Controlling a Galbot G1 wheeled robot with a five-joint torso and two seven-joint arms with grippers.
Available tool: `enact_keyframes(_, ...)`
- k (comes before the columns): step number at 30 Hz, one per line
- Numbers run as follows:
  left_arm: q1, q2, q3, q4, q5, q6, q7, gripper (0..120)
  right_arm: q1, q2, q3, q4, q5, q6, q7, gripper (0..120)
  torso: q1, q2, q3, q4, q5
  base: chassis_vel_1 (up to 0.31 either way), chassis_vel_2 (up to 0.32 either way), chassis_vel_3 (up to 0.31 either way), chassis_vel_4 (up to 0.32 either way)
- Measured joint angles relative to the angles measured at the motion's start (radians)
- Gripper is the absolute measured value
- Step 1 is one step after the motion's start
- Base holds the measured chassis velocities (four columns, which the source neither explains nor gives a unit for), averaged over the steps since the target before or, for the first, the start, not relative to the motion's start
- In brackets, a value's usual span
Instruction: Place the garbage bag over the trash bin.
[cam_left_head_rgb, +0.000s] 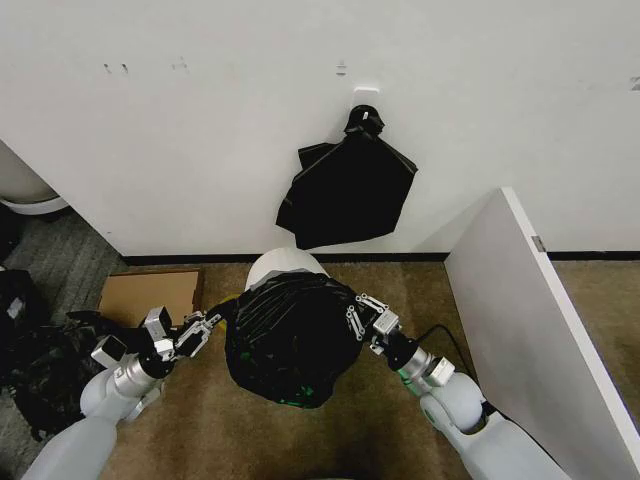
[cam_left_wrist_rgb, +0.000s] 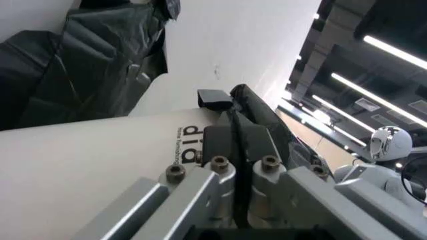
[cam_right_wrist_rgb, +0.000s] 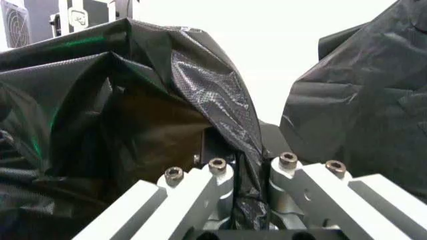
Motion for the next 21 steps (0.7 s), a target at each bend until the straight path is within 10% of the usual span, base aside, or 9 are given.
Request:
enact_keyframes(15, -0.006, -0.004, 0.005, 0.012, 0.017, 0.0, 0.004, 57, 0.004, 0.0, -0.001, 0.0, 0.0, 0.0, 0.0, 1, 0.0, 0.0, 0.0, 0.0, 0.0, 0.0, 0.0, 0.0, 0.0)
enact_keyframes(21, -0.008, -0.004, 0.005, 0.016, 0.019, 0.005, 0.011, 46, 0.004, 0.0, -0.001, 0.0, 0.001, 0.0, 0.0, 1, 0.0, 0.0, 0.0, 0.0, 0.0, 0.0, 0.0, 0.0, 0.0)
